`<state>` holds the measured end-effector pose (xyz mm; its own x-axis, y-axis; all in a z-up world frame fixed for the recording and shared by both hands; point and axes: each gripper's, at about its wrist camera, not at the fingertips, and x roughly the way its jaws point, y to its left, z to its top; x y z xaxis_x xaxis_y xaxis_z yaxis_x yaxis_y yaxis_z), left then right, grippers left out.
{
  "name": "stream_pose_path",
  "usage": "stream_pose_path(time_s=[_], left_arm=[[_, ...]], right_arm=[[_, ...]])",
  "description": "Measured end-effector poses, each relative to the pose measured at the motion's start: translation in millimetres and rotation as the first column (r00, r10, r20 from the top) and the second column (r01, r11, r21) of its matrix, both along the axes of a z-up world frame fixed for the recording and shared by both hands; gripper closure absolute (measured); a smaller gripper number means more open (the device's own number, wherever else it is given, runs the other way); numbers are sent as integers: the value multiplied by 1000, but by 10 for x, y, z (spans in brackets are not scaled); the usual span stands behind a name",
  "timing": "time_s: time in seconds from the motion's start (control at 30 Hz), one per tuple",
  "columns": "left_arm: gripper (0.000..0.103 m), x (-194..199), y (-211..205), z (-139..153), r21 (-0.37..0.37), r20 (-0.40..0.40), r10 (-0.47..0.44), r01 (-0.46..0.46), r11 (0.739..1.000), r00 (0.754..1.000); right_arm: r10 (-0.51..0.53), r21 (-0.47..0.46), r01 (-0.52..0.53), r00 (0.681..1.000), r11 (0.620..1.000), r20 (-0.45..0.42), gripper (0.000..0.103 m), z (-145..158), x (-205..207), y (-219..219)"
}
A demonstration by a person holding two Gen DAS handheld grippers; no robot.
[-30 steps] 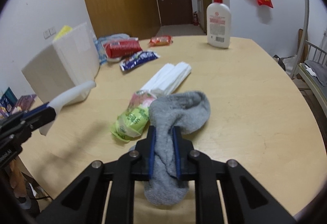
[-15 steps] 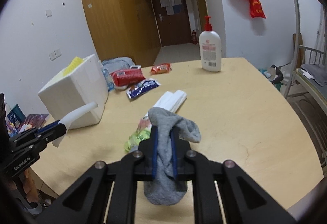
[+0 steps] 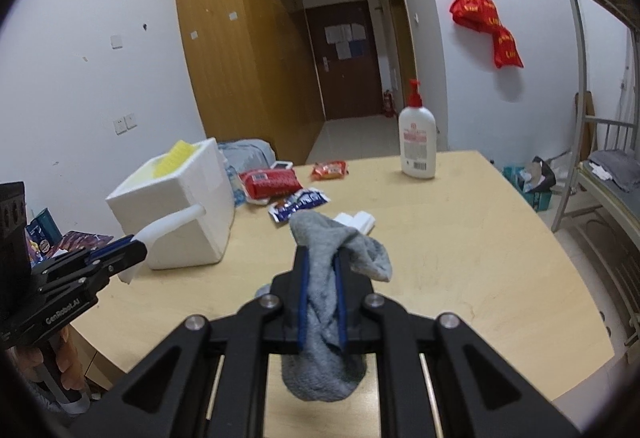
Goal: Organize soft objects
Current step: 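Carry the white stick and grey sock with both tools over the foam box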
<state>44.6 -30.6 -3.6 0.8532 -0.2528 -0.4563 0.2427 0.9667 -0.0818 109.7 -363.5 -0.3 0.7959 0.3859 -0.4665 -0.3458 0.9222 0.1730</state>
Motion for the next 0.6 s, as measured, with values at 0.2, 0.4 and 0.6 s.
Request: stream_pose_path(time_s=[0.2,0.4,0.6], left_arm=[[88,-99,-31,103,16,22,9,-9,1000,1000],[88,-243,-64,190,24,56,18,-20,1000,998],[88,-319,-43,228,29,72,33,-35,999,997]], right_arm=[[-1,7,1,999,1000,33,88,60,-136,-21],[15,13,-16,997,1000,70,88,113,-262,-37],[43,17,-45,995,999,89,88,137,-297,20]])
